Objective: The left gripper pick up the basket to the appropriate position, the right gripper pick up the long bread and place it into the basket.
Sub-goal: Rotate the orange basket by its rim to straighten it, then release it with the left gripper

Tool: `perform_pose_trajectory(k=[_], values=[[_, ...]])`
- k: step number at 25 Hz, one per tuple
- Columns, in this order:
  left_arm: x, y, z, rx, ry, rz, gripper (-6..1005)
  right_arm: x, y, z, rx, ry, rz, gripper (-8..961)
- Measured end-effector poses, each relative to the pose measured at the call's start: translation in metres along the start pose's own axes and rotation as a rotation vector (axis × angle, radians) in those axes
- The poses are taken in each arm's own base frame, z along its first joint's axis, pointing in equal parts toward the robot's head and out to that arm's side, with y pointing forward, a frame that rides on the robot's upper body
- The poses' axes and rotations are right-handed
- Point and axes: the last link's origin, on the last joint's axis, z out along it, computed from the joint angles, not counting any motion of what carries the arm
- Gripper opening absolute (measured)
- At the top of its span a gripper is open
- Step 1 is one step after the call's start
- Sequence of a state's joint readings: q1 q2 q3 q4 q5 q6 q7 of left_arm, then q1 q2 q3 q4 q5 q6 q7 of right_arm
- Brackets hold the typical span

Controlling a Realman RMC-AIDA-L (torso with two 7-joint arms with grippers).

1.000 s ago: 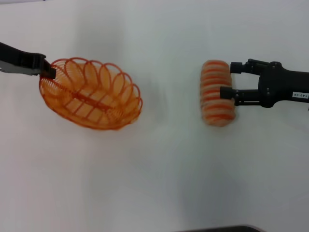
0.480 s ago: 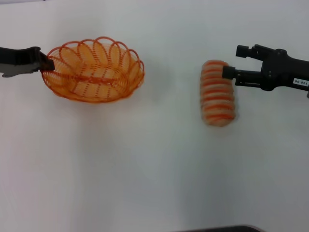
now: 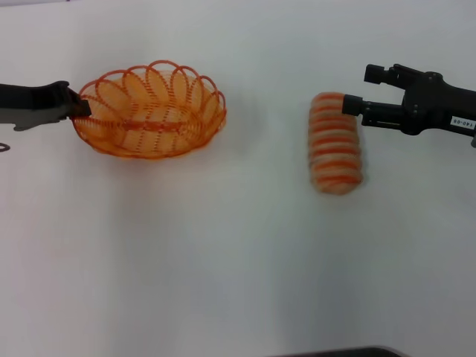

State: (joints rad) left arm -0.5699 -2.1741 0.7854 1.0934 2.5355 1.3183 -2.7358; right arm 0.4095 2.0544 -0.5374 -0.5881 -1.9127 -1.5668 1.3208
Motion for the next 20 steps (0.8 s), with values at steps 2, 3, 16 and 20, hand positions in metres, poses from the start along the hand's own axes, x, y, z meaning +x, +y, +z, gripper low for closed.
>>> perform_pose_trajectory(k=[2, 3, 16, 20], values=[[-0.003, -0.002, 0.002, -0.011, 0.004, -0.019, 78, 0.001, 0.0, 0.001, 0.007, -0.002, 0.002, 930], [-0.004, -0.002, 0.002, -0.015, 0.006, -0.027, 78, 0.001, -0.001, 0.001, 0.011, -0.003, 0.002, 930], [-0.019, -0.007, 0.008, -0.001, -0.014, -0.034, 74, 0.001, -0.002, 0.003, 0.024, -0.004, -0.002, 930], [-0.02, -0.008, 0.008, -0.007, -0.006, -0.044, 74, 0.001, -0.002, 0.004, 0.025, -0.004, -0.001, 930]])
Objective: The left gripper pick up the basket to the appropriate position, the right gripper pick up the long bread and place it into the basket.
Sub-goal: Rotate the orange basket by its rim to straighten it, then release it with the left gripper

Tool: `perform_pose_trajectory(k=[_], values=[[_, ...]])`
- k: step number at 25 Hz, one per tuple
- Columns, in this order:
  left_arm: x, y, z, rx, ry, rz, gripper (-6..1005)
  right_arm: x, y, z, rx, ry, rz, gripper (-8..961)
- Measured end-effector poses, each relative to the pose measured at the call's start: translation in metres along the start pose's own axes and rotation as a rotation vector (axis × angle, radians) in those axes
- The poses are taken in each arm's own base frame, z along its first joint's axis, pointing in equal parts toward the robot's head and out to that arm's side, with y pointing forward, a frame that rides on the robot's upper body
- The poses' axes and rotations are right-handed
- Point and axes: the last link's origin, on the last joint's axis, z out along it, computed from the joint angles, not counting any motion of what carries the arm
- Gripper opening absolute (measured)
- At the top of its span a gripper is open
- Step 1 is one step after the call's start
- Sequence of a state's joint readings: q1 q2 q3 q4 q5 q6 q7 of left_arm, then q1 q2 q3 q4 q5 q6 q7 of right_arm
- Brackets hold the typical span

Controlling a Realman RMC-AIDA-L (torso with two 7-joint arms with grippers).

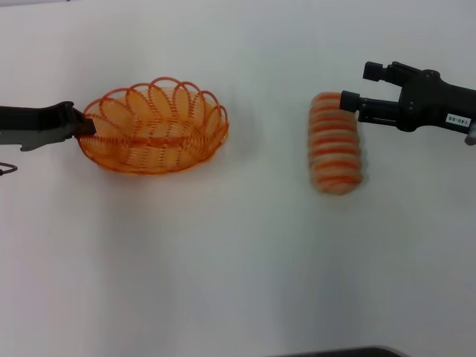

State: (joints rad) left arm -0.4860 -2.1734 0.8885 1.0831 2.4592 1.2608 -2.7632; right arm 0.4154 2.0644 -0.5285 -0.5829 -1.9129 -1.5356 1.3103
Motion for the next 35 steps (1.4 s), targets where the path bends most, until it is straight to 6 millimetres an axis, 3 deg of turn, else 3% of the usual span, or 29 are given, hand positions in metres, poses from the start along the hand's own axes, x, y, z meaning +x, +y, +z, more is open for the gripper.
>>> perform_pose_trajectory(k=[35], values=[[-0.0094, -0.0102, -0.0006, -0.009, 0.022, -0.046, 74, 0.0004, 0.0005, 0.0043, 0.0, 0.006, -0.003, 931]])
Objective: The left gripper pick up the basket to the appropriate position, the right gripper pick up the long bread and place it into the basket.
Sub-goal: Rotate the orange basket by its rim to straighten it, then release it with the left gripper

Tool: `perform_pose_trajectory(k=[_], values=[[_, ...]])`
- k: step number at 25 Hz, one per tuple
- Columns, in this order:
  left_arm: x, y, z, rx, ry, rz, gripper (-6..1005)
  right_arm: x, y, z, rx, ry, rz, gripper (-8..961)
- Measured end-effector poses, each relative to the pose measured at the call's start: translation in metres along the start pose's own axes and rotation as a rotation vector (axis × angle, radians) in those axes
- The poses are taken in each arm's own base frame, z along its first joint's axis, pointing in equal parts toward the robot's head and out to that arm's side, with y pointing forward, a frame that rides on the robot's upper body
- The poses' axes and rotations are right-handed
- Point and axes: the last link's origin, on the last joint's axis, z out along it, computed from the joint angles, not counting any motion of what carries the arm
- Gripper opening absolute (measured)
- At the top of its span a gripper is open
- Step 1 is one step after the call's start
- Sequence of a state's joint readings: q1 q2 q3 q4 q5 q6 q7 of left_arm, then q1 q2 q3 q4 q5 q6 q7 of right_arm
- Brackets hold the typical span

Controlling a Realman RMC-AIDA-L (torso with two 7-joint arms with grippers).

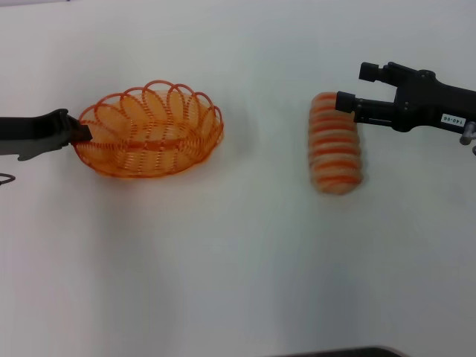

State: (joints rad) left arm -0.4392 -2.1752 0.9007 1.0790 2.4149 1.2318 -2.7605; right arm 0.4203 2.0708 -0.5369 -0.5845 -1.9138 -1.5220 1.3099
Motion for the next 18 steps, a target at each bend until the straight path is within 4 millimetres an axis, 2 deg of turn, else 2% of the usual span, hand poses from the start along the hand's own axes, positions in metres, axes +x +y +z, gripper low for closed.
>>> perform_pose_trajectory(k=[10, 18], values=[[-0.002, 0.0009, -0.0003, -0.008, -0.012, 0.01, 74, 0.0001, 0.0003, 0.0001, -0.002, 0.001, 0.0, 931], [-0.0022, 0.0021, -0.0018, -0.02, -0.018, 0.017, 221, 0.0, -0.0001, 0.0, 0.001, 0.003, 0.004, 931]])
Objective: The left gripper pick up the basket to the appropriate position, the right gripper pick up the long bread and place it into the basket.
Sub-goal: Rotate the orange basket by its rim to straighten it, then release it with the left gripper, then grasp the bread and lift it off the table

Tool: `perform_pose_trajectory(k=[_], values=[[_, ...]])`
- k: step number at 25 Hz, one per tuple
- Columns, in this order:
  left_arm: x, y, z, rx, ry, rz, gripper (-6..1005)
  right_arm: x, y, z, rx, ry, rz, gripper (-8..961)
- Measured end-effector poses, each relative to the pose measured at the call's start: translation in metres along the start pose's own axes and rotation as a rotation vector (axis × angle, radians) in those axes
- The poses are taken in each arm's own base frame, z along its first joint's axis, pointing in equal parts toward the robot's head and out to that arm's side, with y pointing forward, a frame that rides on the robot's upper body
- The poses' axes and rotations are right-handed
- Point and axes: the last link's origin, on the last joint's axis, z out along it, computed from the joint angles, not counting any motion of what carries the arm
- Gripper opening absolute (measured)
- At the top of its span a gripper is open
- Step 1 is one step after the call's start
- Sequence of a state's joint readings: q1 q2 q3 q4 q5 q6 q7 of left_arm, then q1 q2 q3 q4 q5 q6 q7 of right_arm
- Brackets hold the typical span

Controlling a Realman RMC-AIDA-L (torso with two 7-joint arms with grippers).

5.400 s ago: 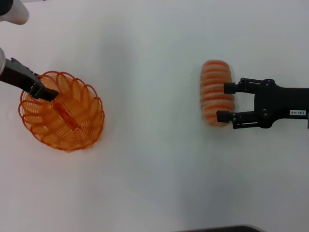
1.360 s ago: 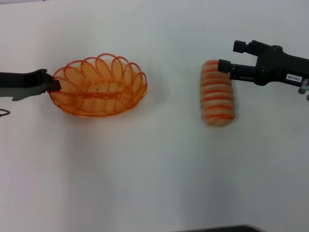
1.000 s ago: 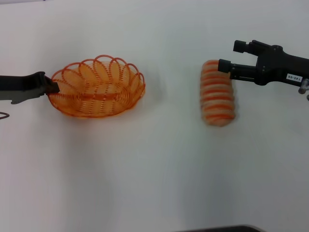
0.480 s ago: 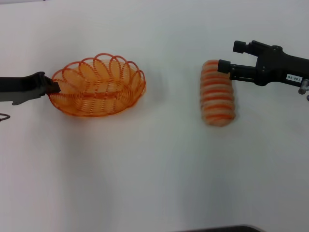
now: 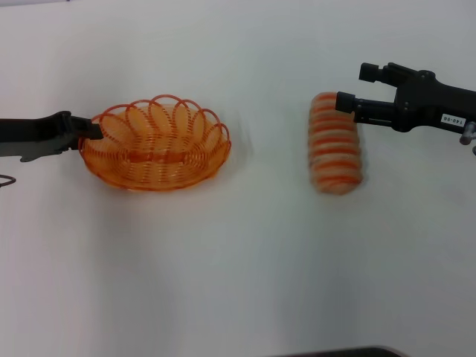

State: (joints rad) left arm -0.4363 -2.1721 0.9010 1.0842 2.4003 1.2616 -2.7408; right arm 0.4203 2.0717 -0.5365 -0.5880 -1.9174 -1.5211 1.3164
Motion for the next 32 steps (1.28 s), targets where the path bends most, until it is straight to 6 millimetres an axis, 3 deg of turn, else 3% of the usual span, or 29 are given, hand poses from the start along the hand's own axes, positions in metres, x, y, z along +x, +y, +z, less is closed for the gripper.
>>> perform_pose_trajectory(k=[6, 11, 17, 24, 29, 32], values=[[0.003, -0.001, -0.006, -0.03, 0.027, 0.048, 336, -0.001, -0.001, 0.0, 0.006, -0.009, 0.002, 931], [0.013, -0.006, -0.023, -0.12, 0.144, 0.138, 580, -0.004, -0.003, 0.0, 0.022, -0.036, 0.008, 931], [0.012, -0.01, -0.041, -0.201, 0.262, 0.355, 700, -0.012, -0.005, -0.003, 0.045, -0.118, 0.068, 931], [-0.011, -0.007, -0.055, -0.335, 0.308, 0.672, 701, -0.028, -0.014, -0.001, -0.003, -0.024, 0.28, 931], [-0.027, -0.013, -0.069, -0.383, 0.455, 0.832, 701, -0.041, -0.022, 0.003, -0.007, 0.111, 0.408, 931], [-0.035, -0.02, -0.076, -0.374, 0.547, 0.902, 700, -0.064, -0.028, 0.008, 0.037, 0.215, 0.49, 931]])
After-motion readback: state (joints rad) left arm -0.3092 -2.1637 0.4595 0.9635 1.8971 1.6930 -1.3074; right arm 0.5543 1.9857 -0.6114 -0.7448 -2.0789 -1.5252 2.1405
